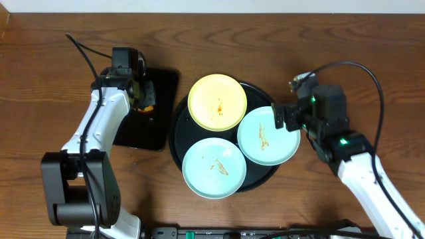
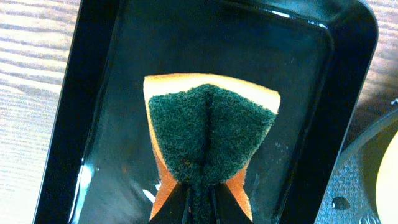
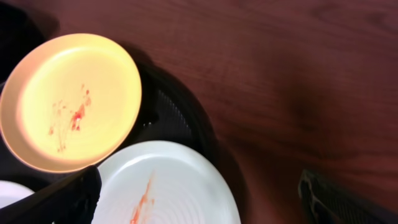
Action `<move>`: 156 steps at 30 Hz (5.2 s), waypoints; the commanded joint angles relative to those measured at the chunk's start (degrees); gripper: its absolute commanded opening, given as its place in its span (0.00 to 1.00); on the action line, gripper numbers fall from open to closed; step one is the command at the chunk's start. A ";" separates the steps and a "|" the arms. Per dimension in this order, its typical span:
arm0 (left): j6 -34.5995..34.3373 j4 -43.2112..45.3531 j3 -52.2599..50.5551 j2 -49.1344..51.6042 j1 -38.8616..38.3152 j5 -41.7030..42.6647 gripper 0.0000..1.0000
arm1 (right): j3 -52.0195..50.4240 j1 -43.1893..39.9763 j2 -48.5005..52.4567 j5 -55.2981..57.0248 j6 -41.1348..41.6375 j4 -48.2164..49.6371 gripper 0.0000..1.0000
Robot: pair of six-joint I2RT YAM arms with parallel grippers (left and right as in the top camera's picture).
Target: Clean dirty plates on tray and stack at the side
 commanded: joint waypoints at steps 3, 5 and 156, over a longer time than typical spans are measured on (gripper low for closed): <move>-0.24 -2.80 2.43 -1.84 -0.09 0.20 0.07 | 9.35 0.24 8.00 -3.80 -3.17 -2.51 0.99; -0.24 -3.96 2.86 -2.10 -0.24 1.73 0.08 | 13.27 0.24 11.50 -4.66 -4.13 -4.42 0.99; -4.20 1.79 8.33 15.43 -18.23 7.32 0.09 | 24.26 6.60 44.04 -8.41 3.85 1.20 0.01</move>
